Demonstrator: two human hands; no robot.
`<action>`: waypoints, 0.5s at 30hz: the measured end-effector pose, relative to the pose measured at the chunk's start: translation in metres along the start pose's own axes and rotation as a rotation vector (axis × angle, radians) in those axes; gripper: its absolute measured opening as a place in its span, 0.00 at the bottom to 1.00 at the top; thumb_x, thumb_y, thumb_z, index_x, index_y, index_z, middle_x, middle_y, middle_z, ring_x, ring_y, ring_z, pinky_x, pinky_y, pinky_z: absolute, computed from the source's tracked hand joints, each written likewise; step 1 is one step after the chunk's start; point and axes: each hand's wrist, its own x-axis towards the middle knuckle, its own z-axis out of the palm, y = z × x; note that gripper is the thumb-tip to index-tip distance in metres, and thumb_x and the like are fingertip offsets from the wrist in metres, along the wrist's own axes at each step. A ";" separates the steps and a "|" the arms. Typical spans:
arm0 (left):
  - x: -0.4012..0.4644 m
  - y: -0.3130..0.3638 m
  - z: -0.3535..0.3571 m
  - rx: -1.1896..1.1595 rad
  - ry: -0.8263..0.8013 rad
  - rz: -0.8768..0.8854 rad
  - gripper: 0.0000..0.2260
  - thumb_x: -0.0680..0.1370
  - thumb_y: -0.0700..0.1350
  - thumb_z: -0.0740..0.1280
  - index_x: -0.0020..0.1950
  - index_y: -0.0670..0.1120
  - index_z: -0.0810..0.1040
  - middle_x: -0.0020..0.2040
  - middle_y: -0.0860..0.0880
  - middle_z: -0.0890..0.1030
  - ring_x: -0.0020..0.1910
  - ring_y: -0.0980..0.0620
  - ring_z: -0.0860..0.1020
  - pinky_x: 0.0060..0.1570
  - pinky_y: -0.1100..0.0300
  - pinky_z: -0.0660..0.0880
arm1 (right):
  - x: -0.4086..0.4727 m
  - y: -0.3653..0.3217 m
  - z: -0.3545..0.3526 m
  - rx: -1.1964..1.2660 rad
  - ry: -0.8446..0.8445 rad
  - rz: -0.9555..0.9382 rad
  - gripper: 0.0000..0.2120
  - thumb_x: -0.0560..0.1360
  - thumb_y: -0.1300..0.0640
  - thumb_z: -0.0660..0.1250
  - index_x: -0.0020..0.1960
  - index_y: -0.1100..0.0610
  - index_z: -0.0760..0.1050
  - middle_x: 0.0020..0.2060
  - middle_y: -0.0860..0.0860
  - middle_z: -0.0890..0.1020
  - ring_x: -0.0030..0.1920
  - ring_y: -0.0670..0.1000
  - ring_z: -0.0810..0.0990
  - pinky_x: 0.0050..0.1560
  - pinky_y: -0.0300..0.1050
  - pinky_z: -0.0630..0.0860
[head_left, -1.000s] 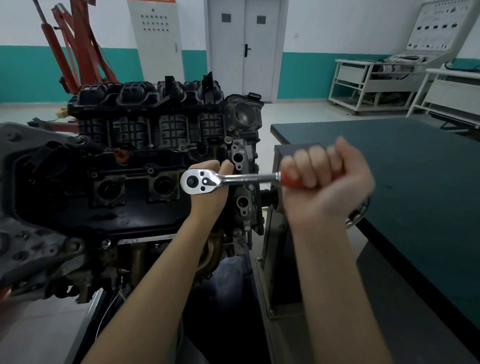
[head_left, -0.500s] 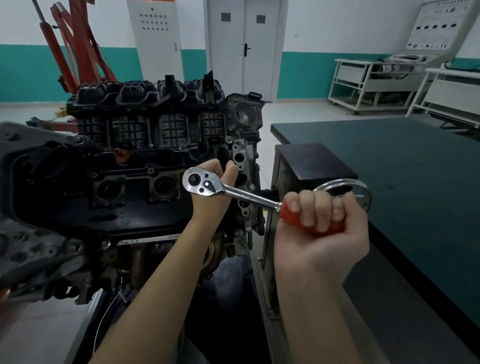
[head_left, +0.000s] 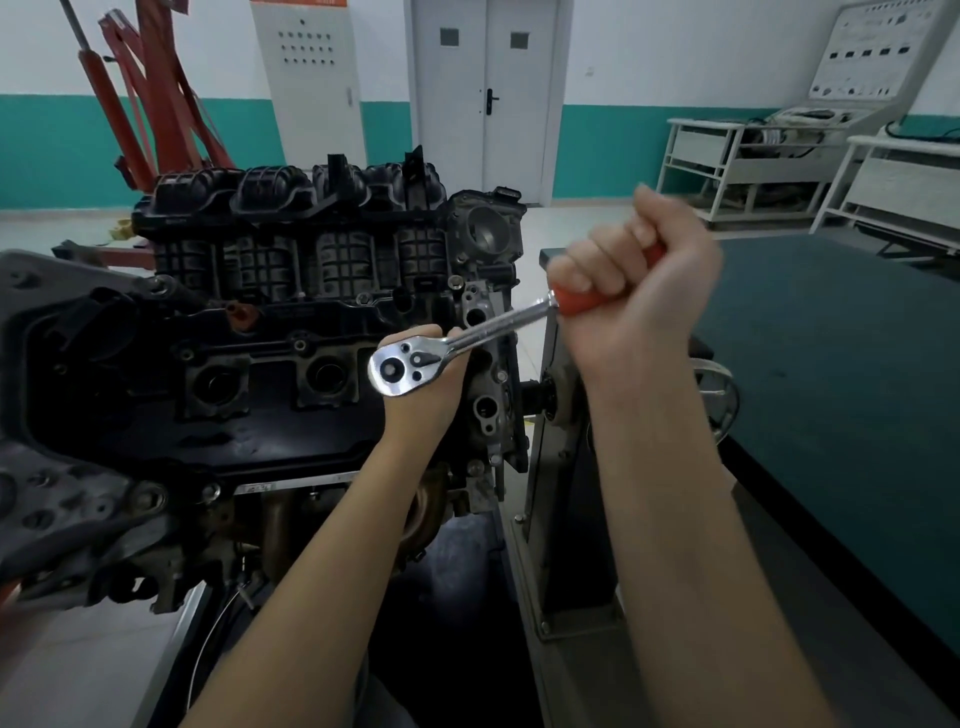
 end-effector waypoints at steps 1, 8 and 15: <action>-0.001 0.000 0.000 -0.003 0.017 0.022 0.19 0.71 0.46 0.66 0.27 0.49 0.58 0.21 0.58 0.61 0.21 0.60 0.59 0.26 0.69 0.56 | -0.011 0.003 -0.007 0.041 0.023 -0.051 0.18 0.76 0.62 0.57 0.28 0.53 0.60 0.18 0.46 0.60 0.20 0.45 0.56 0.24 0.35 0.60; -0.004 0.004 0.001 -0.058 0.054 0.031 0.20 0.73 0.40 0.65 0.27 0.48 0.58 0.20 0.58 0.58 0.21 0.60 0.56 0.24 0.67 0.55 | -0.074 0.029 -0.042 0.214 0.080 -0.249 0.21 0.77 0.60 0.52 0.25 0.53 0.61 0.19 0.47 0.61 0.20 0.47 0.60 0.25 0.40 0.66; -0.001 -0.003 0.002 0.001 -0.022 0.011 0.17 0.68 0.53 0.64 0.28 0.49 0.59 0.23 0.57 0.62 0.25 0.57 0.59 0.29 0.57 0.54 | 0.004 -0.010 -0.009 -0.027 -0.053 0.049 0.20 0.77 0.61 0.55 0.27 0.54 0.60 0.17 0.46 0.60 0.19 0.46 0.57 0.23 0.35 0.61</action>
